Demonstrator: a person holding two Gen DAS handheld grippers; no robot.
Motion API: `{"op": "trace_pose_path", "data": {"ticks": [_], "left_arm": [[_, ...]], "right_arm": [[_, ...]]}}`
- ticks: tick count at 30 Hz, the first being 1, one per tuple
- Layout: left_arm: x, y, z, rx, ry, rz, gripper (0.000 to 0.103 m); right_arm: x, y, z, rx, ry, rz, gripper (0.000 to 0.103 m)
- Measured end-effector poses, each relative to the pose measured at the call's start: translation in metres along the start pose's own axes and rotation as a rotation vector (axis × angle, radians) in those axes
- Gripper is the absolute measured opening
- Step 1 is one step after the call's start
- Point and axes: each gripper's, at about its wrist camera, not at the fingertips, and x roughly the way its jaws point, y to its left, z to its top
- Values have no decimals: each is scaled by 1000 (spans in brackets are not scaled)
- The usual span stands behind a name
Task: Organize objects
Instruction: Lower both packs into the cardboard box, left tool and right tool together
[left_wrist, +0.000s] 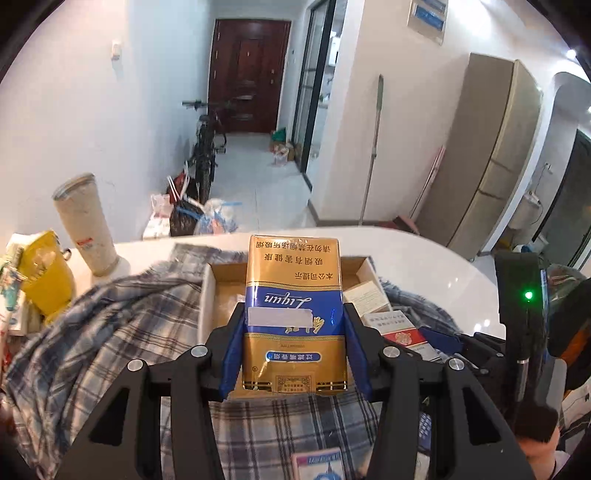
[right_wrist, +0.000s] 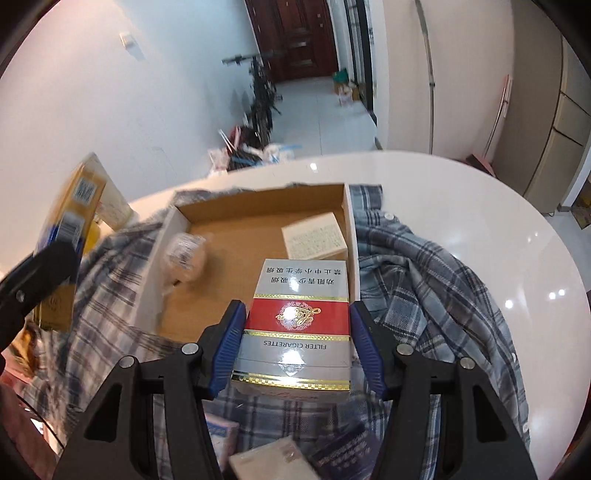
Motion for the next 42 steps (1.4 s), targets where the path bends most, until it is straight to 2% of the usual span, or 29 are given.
{"op": "trace_pose_path", "data": {"ticks": [6,10,32,34,39,42], "left_arm": [[50,10,-17,-42,99,-42,51],[66,16,-23,-55,136,-61,51],[87,17,-33,-43,167,-18,51],[87,17,-33,-42,165,-20,51],[85,19,-34,-52,162,-17,51],[83,19,-30,-72,160,-12,51]], "right_arm": [[32,-1,5,-7,51,-21,57],[39,-4,9,2,41,-8,57],[54,-12,3,19,34,13,58],[52,-13,4,26,36,34,62],[37,-18,6,58,17,61,63],[20,-25,10,66,-22,24,63]]}}
